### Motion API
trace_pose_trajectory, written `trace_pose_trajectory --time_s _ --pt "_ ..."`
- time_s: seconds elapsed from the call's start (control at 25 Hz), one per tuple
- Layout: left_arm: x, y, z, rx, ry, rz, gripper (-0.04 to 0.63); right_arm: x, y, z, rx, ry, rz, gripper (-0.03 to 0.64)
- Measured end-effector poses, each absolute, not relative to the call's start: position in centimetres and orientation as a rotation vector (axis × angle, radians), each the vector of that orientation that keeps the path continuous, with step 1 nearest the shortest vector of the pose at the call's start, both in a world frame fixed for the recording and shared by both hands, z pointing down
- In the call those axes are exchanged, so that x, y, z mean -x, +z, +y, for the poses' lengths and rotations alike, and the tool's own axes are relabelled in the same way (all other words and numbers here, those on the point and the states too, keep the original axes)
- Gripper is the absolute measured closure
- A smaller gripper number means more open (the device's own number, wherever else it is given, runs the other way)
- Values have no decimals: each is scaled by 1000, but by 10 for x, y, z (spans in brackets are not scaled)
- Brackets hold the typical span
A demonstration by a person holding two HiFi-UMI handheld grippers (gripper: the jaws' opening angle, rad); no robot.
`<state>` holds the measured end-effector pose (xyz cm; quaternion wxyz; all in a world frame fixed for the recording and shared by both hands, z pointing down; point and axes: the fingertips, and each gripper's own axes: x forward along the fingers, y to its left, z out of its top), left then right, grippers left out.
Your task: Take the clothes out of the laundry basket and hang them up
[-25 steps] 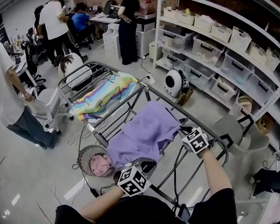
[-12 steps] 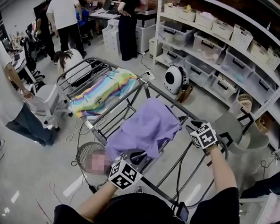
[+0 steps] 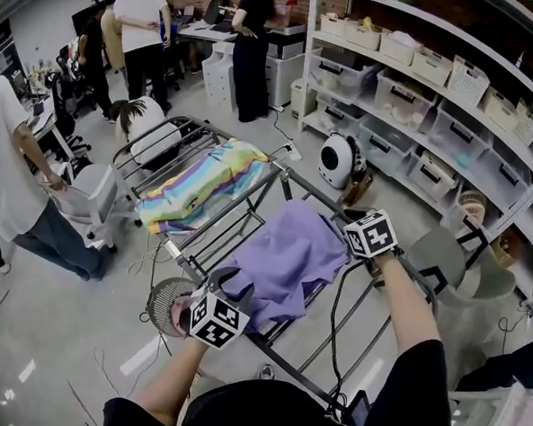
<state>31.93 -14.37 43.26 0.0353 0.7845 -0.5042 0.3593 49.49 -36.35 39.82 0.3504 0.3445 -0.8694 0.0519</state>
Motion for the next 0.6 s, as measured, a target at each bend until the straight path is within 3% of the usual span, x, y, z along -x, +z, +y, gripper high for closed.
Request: trace_pose_trajectory --time_s 0.24,0.48,0.6 --pt "-306 456 -149 -2340 1193 -1477 389 -461 427 -392 -769 226 -2179 503" --pt "-309 465 -148 -2339 1235 -1444 370 -448 460 -397 -629 286 -2109 507" --pt "-309 468 -148 -2338 1258 -1441 370 -446 465 -395 -583 275 -2111 603"
